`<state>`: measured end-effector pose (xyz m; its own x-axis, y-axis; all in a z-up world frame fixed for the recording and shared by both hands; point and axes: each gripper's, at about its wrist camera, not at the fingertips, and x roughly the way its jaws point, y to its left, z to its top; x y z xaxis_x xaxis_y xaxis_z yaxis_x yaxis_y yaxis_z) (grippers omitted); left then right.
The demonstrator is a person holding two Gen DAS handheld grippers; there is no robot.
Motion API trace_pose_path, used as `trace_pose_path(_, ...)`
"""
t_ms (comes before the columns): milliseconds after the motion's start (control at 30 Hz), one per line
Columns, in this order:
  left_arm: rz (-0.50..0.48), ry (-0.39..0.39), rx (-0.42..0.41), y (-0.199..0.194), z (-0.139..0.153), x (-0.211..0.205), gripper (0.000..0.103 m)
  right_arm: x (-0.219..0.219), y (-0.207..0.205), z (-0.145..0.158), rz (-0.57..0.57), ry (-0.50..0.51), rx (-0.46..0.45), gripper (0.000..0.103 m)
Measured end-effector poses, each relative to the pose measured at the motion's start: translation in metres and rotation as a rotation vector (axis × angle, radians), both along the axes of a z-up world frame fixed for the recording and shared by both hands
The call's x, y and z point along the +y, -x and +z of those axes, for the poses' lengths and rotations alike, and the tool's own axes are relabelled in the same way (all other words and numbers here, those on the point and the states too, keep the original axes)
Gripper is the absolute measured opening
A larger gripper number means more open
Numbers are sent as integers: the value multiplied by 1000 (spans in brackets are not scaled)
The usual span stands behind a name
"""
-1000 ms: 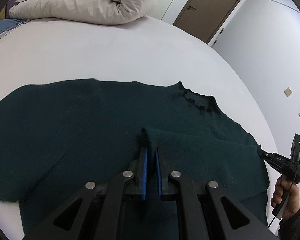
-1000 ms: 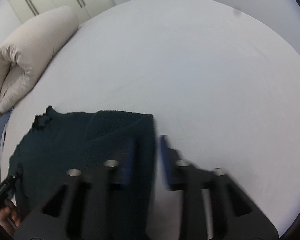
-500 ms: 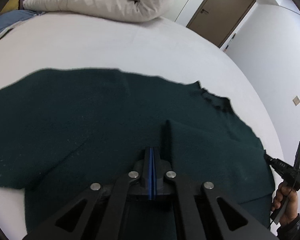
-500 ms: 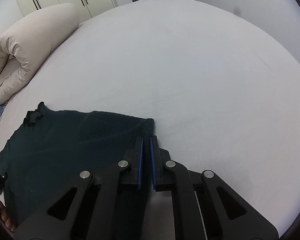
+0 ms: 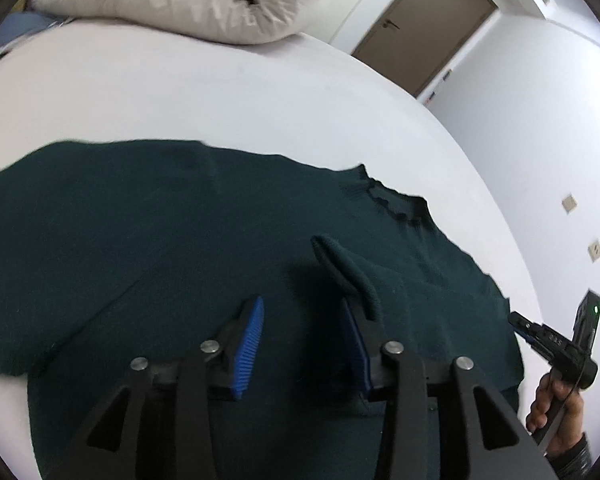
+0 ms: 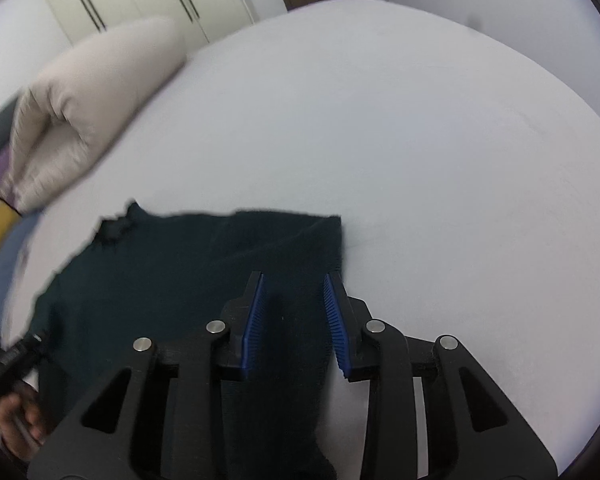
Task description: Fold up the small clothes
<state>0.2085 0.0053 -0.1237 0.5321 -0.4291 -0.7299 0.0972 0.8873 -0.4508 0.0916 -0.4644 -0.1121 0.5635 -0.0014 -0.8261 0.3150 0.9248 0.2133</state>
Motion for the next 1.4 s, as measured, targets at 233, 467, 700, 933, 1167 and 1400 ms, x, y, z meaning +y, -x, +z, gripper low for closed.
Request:
trace_pose_path(233,45,35,13,5,4,8,63,2,3,-5,-46,-20,-17,30)
trace_pose_path(467,57,86,8,9,3,10,63,2,8,-9,-94,-41,-14,30)
trace_pose_path(700,109,139,-19,21,4,25,63,5,14,-5,-102,-4,-3,28)
trace_pose_path(933,175,95,-63,58,16,85,63,34,28,17,-114,-8,-78,29)
trace_pose_path(1167,450,199,-34,103,4,221,66,111,19,28,81,-117,-107,29)
trace_pose_path(1400,734,325,-19,148,-13,326,68,208,22,28,297,-376,-105,38)
